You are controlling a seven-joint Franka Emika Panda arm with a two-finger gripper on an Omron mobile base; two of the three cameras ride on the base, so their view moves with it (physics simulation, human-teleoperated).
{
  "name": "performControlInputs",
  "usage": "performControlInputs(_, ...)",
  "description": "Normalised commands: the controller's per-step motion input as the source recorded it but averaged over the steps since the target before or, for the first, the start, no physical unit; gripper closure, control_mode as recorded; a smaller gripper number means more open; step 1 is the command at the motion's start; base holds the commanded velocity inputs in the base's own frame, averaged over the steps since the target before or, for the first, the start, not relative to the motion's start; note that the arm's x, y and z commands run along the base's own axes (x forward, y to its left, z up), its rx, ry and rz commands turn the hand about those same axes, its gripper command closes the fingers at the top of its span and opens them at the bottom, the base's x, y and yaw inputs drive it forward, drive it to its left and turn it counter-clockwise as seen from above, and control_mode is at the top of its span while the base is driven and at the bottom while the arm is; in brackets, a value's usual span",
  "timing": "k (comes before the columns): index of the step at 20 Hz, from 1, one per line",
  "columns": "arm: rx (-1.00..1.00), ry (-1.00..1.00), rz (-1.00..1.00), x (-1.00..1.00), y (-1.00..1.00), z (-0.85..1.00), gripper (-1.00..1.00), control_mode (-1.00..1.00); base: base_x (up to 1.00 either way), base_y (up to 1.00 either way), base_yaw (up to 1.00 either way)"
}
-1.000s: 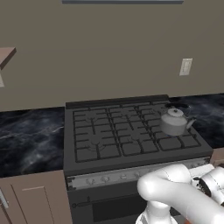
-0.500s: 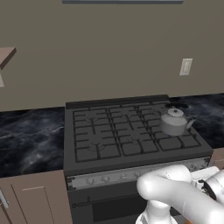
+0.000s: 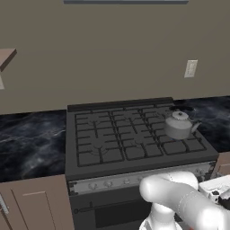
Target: The kettle is done boiling. Turn off the stove, then wait for 300 timesteps before moving the kettle to the dining table.
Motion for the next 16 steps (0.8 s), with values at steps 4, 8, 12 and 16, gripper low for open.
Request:
performControlInputs(4,-0.04,-0.08,0.00,-0.30,0.00,0.50,-1.00,-1.00,0.00,0.00,0.00)
performControlInputs(8,-0.07,-0.08,0.00,-0.30,0.00,0.53,-1.00,-1.00,0.00,0.00,0.00)
performControlInputs(12,-0.10,-0.08,0.00,-0.29,0.00,0.57,-1.00,-1.00,0.00,0.00,0.00)
performControlInputs(16,-0.15,-0.08,0.01,-0.20,0.00,0.60,-1.00,-1.00,0.00,0.00,0.00)
